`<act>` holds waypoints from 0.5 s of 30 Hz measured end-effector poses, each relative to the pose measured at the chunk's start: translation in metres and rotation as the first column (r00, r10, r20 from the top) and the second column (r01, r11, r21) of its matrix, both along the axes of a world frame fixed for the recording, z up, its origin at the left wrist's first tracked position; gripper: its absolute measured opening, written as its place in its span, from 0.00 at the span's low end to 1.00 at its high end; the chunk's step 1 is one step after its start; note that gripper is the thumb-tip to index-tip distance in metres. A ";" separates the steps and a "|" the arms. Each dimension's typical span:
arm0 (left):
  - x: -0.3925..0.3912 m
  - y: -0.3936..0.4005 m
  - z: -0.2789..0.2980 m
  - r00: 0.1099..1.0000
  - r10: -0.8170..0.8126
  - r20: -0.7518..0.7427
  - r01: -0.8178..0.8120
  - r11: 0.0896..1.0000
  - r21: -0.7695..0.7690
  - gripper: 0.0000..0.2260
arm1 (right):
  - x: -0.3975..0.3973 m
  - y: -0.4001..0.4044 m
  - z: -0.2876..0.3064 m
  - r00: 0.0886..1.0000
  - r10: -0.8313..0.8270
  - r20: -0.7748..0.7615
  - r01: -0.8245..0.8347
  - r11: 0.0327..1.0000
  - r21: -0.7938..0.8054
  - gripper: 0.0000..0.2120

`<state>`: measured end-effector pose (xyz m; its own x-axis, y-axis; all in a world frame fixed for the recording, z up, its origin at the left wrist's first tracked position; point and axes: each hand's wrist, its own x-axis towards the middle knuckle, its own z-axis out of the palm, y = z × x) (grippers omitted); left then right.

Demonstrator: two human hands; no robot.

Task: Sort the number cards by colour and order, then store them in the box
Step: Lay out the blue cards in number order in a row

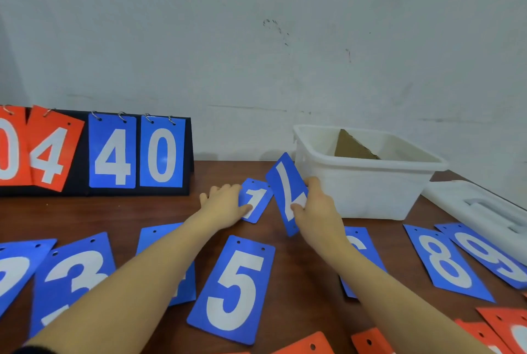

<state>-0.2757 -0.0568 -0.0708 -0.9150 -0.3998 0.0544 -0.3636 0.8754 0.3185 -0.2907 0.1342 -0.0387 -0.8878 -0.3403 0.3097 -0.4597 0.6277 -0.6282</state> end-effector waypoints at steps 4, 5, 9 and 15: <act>0.020 -0.012 0.005 0.984 -0.163 0.068 0.155 0.982 0.109 0.26 | 0.003 -0.004 -0.005 1.000 0.010 0.010 -0.010 1.000 0.000 0.15; 0.023 -0.013 0.006 0.984 -0.167 0.061 0.158 0.980 0.122 0.27 | 0.005 -0.006 -0.008 1.000 0.013 0.017 -0.013 1.000 -0.001 0.17; 0.022 0.005 0.010 0.993 -0.066 0.099 0.066 0.998 -0.001 0.30 | 0.008 -0.013 -0.024 0.998 -0.011 0.055 0.005 0.995 0.102 0.20; 0.013 0.007 0.020 0.979 0.072 0.192 -0.095 0.989 0.112 0.36 | 0.002 -0.018 -0.033 0.996 -0.085 -0.018 0.087 0.949 0.302 0.24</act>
